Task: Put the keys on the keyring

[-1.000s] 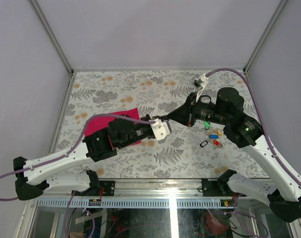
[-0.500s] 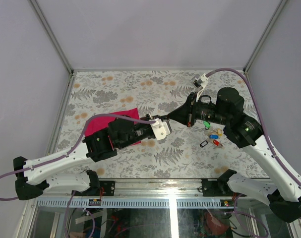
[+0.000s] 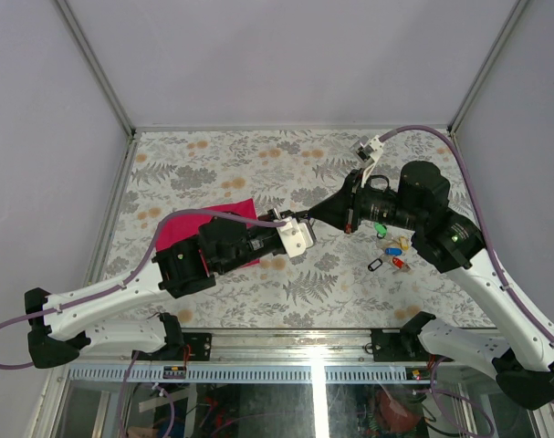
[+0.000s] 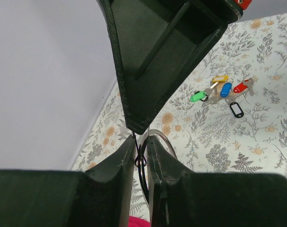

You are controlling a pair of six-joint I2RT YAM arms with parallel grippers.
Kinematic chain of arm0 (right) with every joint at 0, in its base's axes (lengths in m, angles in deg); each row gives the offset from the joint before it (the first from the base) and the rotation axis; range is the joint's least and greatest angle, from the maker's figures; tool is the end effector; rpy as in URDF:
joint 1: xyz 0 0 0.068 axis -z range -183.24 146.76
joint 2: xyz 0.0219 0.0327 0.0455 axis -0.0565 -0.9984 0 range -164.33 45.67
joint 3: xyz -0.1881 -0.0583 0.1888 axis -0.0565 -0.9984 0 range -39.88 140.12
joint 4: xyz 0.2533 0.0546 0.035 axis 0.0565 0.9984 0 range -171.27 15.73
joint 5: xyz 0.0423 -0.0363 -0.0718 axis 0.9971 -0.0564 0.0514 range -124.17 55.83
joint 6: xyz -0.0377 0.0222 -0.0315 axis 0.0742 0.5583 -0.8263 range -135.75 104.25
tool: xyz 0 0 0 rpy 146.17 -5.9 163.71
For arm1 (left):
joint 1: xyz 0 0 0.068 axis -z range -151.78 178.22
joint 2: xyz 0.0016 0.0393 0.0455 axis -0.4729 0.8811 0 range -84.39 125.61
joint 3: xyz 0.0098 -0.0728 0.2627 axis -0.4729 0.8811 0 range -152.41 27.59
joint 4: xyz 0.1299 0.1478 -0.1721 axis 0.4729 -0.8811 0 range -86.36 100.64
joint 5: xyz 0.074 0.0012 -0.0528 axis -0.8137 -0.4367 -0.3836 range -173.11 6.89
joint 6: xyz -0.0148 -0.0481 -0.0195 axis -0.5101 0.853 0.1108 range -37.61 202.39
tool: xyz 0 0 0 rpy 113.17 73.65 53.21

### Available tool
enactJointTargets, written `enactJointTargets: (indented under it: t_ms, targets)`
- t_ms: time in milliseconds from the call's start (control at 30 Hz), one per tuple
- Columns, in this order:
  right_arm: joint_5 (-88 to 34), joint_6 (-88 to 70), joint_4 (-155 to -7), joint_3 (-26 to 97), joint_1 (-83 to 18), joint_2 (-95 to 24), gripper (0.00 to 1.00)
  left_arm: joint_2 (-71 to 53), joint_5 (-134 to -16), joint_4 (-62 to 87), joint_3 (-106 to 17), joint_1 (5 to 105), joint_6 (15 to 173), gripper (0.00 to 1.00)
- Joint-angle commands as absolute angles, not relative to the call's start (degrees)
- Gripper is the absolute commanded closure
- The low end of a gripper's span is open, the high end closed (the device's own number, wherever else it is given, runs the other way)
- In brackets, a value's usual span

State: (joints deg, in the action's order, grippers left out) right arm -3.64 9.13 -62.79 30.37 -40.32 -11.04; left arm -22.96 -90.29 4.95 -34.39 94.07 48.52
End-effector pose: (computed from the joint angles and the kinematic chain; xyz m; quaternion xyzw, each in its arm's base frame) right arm 0.1514 0.1372 0.4409 -0.2525 0.6879 0.5020 0.4593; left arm 0.1051 -0.2236 0.3979 0.5359 0.5072 -0.1410 0.6601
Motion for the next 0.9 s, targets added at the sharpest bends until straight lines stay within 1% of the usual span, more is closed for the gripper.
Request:
enactJointTargets:
  t_ms: [0, 200, 300, 433, 867]
  targets:
    - [-3.6, 9.6, -66.5, 31.3, -40.3, -9.0, 1.0, -23.2, -92.9, 9.0, -35.9, 93.9, 48.7, 0.84]
    - [-3.8, 9.6, -66.8, 31.3, -40.3, -8.6, 1.0, -23.1, -93.4, 9.1, -35.9, 93.9, 48.8, 0.8]
    - [-3.7, 9.7, -67.0, 31.1, -40.3, -8.5, 1.0, -23.1, -93.4, 9.1, -35.9, 94.0, 48.9, 0.81]
    - [-3.5, 9.8, -67.0, 30.8, -40.3, -8.6, 1.0, -23.3, -93.3, 9.6, -35.8, 94.0, 49.1, 0.85]
    - [-2.7, 11.1, -69.1, 28.9, -40.3, -8.9, 1.0, -24.3, -92.7, 11.9, -35.1, 94.0, 49.5, 0.81]
